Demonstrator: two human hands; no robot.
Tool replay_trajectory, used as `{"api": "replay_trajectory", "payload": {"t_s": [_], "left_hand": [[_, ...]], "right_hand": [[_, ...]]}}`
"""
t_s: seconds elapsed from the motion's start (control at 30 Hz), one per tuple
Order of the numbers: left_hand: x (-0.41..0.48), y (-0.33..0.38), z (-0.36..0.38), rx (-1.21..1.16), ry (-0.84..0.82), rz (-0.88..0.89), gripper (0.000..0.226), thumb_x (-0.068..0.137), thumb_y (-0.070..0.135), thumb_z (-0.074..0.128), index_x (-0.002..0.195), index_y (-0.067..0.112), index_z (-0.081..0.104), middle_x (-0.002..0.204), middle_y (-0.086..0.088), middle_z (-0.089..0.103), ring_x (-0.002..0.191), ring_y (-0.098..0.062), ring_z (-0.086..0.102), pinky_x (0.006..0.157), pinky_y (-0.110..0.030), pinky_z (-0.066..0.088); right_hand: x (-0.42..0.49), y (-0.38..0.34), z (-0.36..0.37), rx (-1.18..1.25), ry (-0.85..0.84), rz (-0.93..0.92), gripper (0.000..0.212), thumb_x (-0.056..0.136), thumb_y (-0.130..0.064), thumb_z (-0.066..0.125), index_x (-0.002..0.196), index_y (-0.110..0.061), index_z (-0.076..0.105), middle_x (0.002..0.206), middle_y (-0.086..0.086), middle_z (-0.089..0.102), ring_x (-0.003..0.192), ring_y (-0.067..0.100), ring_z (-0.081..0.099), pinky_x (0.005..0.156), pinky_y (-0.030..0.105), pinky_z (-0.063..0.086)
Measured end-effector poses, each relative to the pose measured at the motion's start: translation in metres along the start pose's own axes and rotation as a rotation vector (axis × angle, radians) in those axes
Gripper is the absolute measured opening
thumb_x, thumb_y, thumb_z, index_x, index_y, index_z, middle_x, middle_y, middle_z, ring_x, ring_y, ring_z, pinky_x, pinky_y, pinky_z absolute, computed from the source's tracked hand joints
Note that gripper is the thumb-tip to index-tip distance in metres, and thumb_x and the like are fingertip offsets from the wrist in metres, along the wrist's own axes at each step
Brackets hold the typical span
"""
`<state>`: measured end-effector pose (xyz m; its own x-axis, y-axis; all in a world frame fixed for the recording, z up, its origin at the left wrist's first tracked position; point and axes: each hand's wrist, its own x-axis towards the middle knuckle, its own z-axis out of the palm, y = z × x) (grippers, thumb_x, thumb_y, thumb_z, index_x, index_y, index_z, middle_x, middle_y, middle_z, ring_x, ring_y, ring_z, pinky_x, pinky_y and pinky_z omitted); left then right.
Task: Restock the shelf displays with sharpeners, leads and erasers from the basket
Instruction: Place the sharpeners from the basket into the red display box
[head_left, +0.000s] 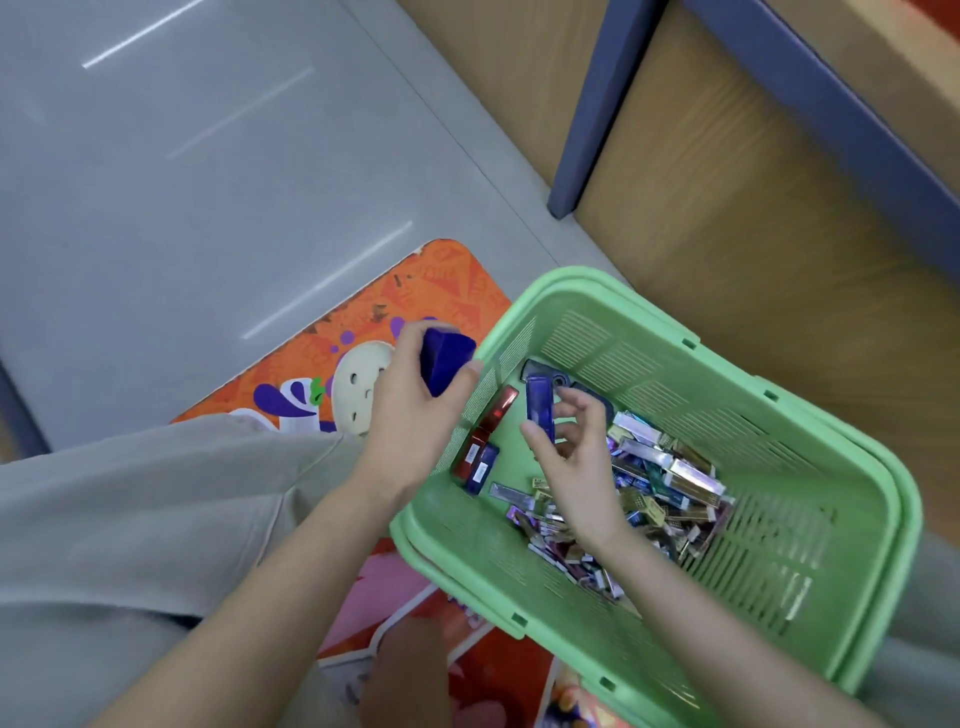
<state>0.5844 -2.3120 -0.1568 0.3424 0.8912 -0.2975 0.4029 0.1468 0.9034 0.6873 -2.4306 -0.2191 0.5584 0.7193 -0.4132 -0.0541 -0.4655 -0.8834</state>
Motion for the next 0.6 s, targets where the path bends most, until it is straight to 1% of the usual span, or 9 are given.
{"api": "replay_trajectory", "payload": {"t_s": [0.03, 0.1, 0.2, 0.27, 0.37, 0.43, 0.47, 0.53, 0.6], "left_hand": [[-0.005, 0.003, 0.002, -0.018, -0.025, -0.004, 0.02, 0.087, 0.014, 0.066, 0.102, 0.021, 0.053, 0.086, 0.012, 0.058, 0.072, 0.004, 0.054, 0.069, -0.014, 0.044], [-0.014, 0.011, 0.005, -0.1, -0.093, -0.042, 0.019, 0.088, 0.018, 0.064, 0.103, 0.019, 0.052, 0.084, 0.01, 0.058, 0.07, 0.002, 0.055, 0.068, -0.017, 0.044], [-0.026, 0.019, 0.009, -0.204, -0.158, -0.085, 0.023, 0.087, 0.016, 0.065, 0.103, 0.021, 0.049, 0.089, 0.008, 0.06, 0.075, 0.002, 0.058, 0.076, -0.021, 0.049], [-0.03, 0.026, 0.011, -0.273, -0.134, -0.101, 0.028, 0.085, 0.013, 0.067, 0.105, 0.019, 0.048, 0.093, 0.005, 0.059, 0.077, 0.004, 0.059, 0.078, -0.024, 0.052], [-0.032, 0.035, 0.013, -0.34, -0.051, -0.099, 0.036, 0.082, 0.004, 0.068, 0.111, 0.009, 0.047, 0.092, 0.004, 0.056, 0.069, 0.009, 0.057, 0.064, -0.013, 0.049], [-0.031, 0.037, 0.012, -0.325, -0.014, -0.083, 0.041, 0.08, 0.001, 0.069, 0.114, 0.005, 0.047, 0.09, 0.005, 0.055, 0.067, 0.01, 0.055, 0.061, -0.01, 0.047], [-0.03, 0.038, 0.011, -0.312, -0.003, -0.077, 0.043, 0.079, 0.001, 0.07, 0.115, 0.006, 0.047, 0.09, 0.005, 0.055, 0.067, 0.01, 0.055, 0.061, -0.009, 0.047], [-0.026, 0.037, 0.005, -0.284, 0.003, -0.08, 0.046, 0.077, 0.0, 0.071, 0.115, 0.008, 0.047, 0.091, 0.003, 0.056, 0.066, 0.009, 0.055, 0.061, -0.009, 0.046], [-0.023, 0.034, 0.0, -0.248, 0.0, -0.088, 0.048, 0.076, 0.001, 0.073, 0.115, 0.011, 0.047, 0.09, 0.004, 0.056, 0.065, 0.009, 0.055, 0.06, -0.007, 0.045]], "right_hand": [[-0.004, -0.009, -0.002, 0.023, 0.009, -0.051, 0.04, 0.087, -0.021, 0.065, 0.114, -0.033, 0.038, 0.106, -0.01, 0.051, 0.084, -0.01, 0.053, 0.073, 0.012, 0.044], [-0.009, -0.027, -0.002, 0.069, 0.005, -0.128, 0.041, 0.086, -0.016, 0.067, 0.111, -0.034, 0.039, 0.107, -0.008, 0.052, 0.088, -0.01, 0.053, 0.077, 0.009, 0.042], [-0.013, -0.046, 0.007, 0.11, -0.006, -0.202, 0.044, 0.082, -0.017, 0.072, 0.11, -0.032, 0.041, 0.104, -0.007, 0.053, 0.09, 0.002, 0.056, 0.079, 0.015, 0.046], [-0.017, -0.055, 0.013, 0.124, 0.009, -0.258, 0.042, 0.079, -0.02, 0.068, 0.11, -0.03, 0.042, 0.103, -0.009, 0.054, 0.088, 0.004, 0.057, 0.078, 0.017, 0.047], [-0.021, -0.062, 0.018, 0.095, 0.013, -0.341, 0.044, 0.079, -0.015, 0.066, 0.116, -0.02, 0.042, 0.107, -0.01, 0.053, 0.088, -0.005, 0.054, 0.076, 0.011, 0.044], [-0.022, -0.063, 0.018, 0.045, -0.017, -0.384, 0.043, 0.081, -0.014, 0.065, 0.119, -0.014, 0.045, 0.108, -0.003, 0.052, 0.089, -0.004, 0.052, 0.077, 0.009, 0.042], [-0.022, -0.062, 0.017, 0.006, -0.055, -0.406, 0.042, 0.083, -0.017, 0.065, 0.12, -0.01, 0.047, 0.109, 0.0, 0.05, 0.09, -0.003, 0.051, 0.08, 0.008, 0.041], [-0.022, -0.057, 0.015, -0.085, -0.155, -0.447, 0.048, 0.086, -0.028, 0.063, 0.126, -0.007, 0.049, 0.114, -0.001, 0.045, 0.102, -0.001, 0.049, 0.09, 0.009, 0.037], [-0.022, -0.046, 0.012, -0.118, -0.221, -0.486, 0.049, 0.088, -0.033, 0.057, 0.132, -0.012, 0.047, 0.121, -0.007, 0.043, 0.116, -0.001, 0.044, 0.098, 0.011, 0.033]]}}
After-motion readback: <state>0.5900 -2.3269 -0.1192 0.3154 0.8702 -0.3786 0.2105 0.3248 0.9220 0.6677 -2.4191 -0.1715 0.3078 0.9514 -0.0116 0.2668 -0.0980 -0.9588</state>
